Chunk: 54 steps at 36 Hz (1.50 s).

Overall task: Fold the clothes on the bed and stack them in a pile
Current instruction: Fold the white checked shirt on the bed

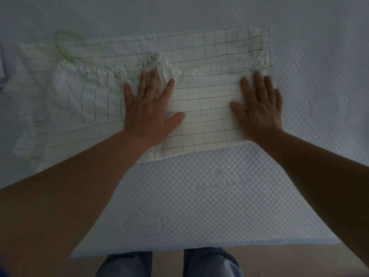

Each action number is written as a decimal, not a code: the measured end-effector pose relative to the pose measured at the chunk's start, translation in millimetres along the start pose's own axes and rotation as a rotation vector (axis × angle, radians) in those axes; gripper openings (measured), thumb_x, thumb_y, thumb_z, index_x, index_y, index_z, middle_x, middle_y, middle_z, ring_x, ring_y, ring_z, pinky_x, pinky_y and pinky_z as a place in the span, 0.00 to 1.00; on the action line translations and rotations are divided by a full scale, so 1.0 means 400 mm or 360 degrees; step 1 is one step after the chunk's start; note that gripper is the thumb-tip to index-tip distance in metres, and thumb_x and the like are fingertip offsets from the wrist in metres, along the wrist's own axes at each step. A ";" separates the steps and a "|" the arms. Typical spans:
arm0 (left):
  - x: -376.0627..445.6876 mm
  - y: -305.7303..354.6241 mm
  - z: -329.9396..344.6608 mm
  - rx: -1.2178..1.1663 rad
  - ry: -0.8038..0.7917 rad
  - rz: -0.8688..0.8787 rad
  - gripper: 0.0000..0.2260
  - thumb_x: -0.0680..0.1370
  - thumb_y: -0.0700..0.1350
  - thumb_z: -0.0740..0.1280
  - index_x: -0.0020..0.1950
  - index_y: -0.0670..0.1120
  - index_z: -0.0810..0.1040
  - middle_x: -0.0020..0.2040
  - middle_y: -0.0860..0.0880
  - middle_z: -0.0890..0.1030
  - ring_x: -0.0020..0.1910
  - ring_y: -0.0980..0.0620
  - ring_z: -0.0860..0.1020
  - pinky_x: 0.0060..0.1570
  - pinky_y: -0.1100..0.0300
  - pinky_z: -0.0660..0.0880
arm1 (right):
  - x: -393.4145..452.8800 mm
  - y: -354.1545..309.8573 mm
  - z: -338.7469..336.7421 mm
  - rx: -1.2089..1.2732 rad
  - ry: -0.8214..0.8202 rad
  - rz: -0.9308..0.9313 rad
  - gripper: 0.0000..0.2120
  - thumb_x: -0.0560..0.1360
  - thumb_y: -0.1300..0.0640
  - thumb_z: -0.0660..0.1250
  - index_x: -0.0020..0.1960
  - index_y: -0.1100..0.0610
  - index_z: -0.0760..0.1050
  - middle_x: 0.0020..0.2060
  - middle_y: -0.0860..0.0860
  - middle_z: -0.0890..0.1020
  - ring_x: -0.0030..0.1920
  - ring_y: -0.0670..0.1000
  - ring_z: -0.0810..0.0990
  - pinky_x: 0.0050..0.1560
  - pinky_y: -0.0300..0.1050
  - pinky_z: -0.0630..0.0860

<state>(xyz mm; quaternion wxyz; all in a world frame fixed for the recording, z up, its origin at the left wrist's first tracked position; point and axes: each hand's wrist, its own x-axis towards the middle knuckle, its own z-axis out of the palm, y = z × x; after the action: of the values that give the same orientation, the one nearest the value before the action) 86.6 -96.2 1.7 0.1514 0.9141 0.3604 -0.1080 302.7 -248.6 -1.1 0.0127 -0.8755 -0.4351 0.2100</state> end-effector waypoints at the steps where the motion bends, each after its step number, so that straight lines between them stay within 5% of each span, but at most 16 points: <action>1: -0.008 0.004 -0.006 -0.0022 0.0069 0.0034 0.36 0.72 0.69 0.48 0.77 0.52 0.52 0.78 0.42 0.47 0.76 0.43 0.43 0.68 0.38 0.38 | 0.002 0.003 -0.010 0.0072 0.0029 0.0076 0.32 0.76 0.36 0.49 0.77 0.46 0.47 0.77 0.51 0.45 0.76 0.52 0.41 0.72 0.52 0.39; 4: -0.021 0.008 -0.012 0.0003 0.0084 0.0048 0.36 0.73 0.68 0.50 0.77 0.51 0.54 0.77 0.41 0.48 0.76 0.42 0.44 0.68 0.37 0.39 | 0.012 0.019 -0.045 0.0084 0.0048 0.0221 0.30 0.78 0.39 0.51 0.76 0.46 0.47 0.77 0.53 0.44 0.76 0.54 0.40 0.72 0.54 0.40; 11: 0.013 0.000 0.025 0.0111 -0.0180 -0.0085 0.39 0.69 0.73 0.46 0.76 0.59 0.41 0.77 0.49 0.35 0.74 0.49 0.32 0.66 0.43 0.28 | 0.096 -0.026 -0.050 -0.0324 -0.0042 -0.0331 0.31 0.78 0.37 0.42 0.77 0.48 0.42 0.77 0.49 0.43 0.75 0.50 0.37 0.71 0.51 0.35; 15: 0.016 -0.005 0.030 0.0085 -0.0148 -0.0113 0.41 0.67 0.74 0.47 0.76 0.59 0.39 0.77 0.49 0.35 0.74 0.50 0.33 0.67 0.44 0.29 | 0.136 0.013 -0.041 -0.0245 -0.0043 -0.0032 0.34 0.76 0.33 0.42 0.76 0.47 0.38 0.76 0.46 0.40 0.75 0.49 0.36 0.73 0.53 0.35; 24: 0.021 0.001 0.029 -0.0010 -0.0159 -0.0145 0.42 0.66 0.74 0.48 0.76 0.60 0.40 0.77 0.51 0.35 0.74 0.51 0.33 0.68 0.45 0.30 | 0.190 -0.010 -0.086 -0.0223 0.0115 0.0083 0.33 0.78 0.36 0.43 0.77 0.52 0.44 0.77 0.52 0.44 0.76 0.54 0.41 0.72 0.54 0.40; 28: 0.020 -0.002 0.029 -0.0047 -0.0149 -0.0145 0.42 0.65 0.74 0.47 0.76 0.60 0.41 0.76 0.52 0.35 0.74 0.52 0.32 0.68 0.45 0.30 | 0.247 -0.008 -0.098 -0.0315 -0.0027 0.0003 0.33 0.78 0.36 0.42 0.77 0.50 0.42 0.77 0.49 0.45 0.76 0.53 0.42 0.73 0.55 0.42; 34: 0.020 -0.005 0.037 -0.0059 -0.0122 -0.0128 0.41 0.66 0.74 0.48 0.75 0.61 0.41 0.77 0.52 0.35 0.74 0.53 0.32 0.67 0.47 0.28 | 0.250 -0.003 -0.099 -0.0105 0.0063 0.0264 0.33 0.79 0.39 0.45 0.77 0.55 0.43 0.77 0.51 0.46 0.76 0.52 0.44 0.73 0.53 0.44; 38: 0.021 -0.007 0.037 -0.0060 -0.0145 -0.0131 0.41 0.66 0.74 0.47 0.75 0.60 0.41 0.77 0.52 0.36 0.74 0.52 0.32 0.68 0.45 0.30 | 0.211 -0.017 -0.119 0.0266 0.0277 0.0542 0.38 0.76 0.38 0.55 0.76 0.59 0.49 0.74 0.58 0.57 0.73 0.59 0.53 0.71 0.55 0.53; 41: 0.020 -0.005 0.021 -0.0091 -0.0205 -0.0127 0.41 0.67 0.73 0.47 0.76 0.60 0.41 0.77 0.51 0.36 0.74 0.52 0.33 0.68 0.44 0.31 | 0.160 -0.001 -0.131 0.0439 0.0189 0.0738 0.43 0.71 0.33 0.62 0.73 0.60 0.56 0.69 0.58 0.64 0.69 0.59 0.61 0.68 0.56 0.60; 44: 0.009 -0.001 -0.014 -0.0200 -0.0135 -0.0092 0.39 0.69 0.71 0.50 0.77 0.57 0.47 0.78 0.49 0.41 0.76 0.51 0.38 0.69 0.43 0.33 | 0.135 0.022 -0.142 0.0675 -0.0043 0.0954 0.43 0.64 0.33 0.70 0.68 0.60 0.65 0.62 0.56 0.73 0.61 0.58 0.73 0.57 0.52 0.72; 47: -0.026 0.005 -0.051 -0.0301 0.0162 0.0020 0.31 0.74 0.62 0.58 0.74 0.50 0.63 0.76 0.44 0.57 0.76 0.47 0.50 0.69 0.39 0.40 | 0.136 0.031 -0.160 0.0863 -0.0226 0.0989 0.36 0.62 0.40 0.76 0.62 0.60 0.72 0.56 0.54 0.78 0.50 0.54 0.77 0.48 0.47 0.72; 51: -0.069 -0.007 -0.058 -0.0250 0.0351 0.0041 0.24 0.70 0.49 0.66 0.65 0.44 0.75 0.68 0.40 0.72 0.71 0.39 0.65 0.65 0.35 0.57 | 0.150 0.031 -0.191 0.1017 -0.0434 0.1033 0.34 0.59 0.48 0.80 0.60 0.60 0.75 0.54 0.56 0.79 0.52 0.58 0.79 0.58 0.56 0.74; 54: -0.073 -0.042 -0.048 -0.0237 0.0169 -0.0091 0.25 0.72 0.47 0.68 0.69 0.47 0.71 0.72 0.42 0.67 0.73 0.42 0.60 0.68 0.40 0.54 | 0.144 0.019 -0.207 0.1115 -0.0519 0.0988 0.28 0.61 0.51 0.80 0.56 0.59 0.76 0.54 0.57 0.80 0.55 0.60 0.79 0.60 0.60 0.74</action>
<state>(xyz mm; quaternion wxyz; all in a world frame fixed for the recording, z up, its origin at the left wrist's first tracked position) 55.8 -95.8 25.2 0.1964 0.8941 0.4008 -0.0364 370.6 -195.7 52.3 0.1748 -0.8627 -0.0535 0.4716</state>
